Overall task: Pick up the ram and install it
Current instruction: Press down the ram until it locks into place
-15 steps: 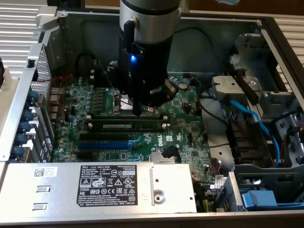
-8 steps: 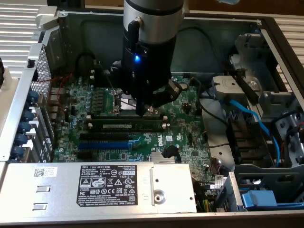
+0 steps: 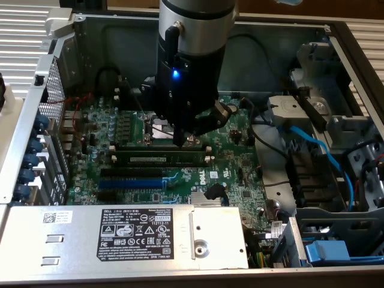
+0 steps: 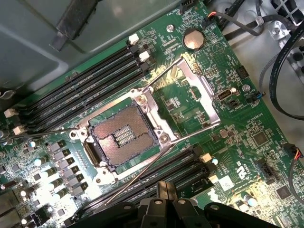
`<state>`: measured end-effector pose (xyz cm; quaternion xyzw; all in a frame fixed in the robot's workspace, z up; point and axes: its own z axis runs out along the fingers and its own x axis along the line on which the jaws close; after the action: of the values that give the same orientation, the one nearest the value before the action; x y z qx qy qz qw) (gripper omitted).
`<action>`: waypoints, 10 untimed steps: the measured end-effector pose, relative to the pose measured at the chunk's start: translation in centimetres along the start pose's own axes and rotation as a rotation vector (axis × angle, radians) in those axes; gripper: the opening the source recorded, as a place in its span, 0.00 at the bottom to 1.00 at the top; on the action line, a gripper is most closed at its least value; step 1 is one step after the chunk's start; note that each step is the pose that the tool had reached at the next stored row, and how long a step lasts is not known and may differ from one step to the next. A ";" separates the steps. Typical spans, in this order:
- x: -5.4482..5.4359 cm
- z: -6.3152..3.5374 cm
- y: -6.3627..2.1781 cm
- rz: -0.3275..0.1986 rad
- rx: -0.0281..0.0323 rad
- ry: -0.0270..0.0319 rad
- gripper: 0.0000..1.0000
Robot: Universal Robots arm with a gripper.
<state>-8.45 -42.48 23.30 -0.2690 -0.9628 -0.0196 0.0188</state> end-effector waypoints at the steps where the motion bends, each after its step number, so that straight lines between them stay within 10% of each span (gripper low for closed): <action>1: 0.0 0.00 0.00 0.000 0.0001 0.0000 0.11; 10: -0.8 -0.05 -0.57 0.000 0.0008 0.0013 0.11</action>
<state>-8.07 -43.37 23.30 -0.2690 -0.9628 -0.0194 0.0195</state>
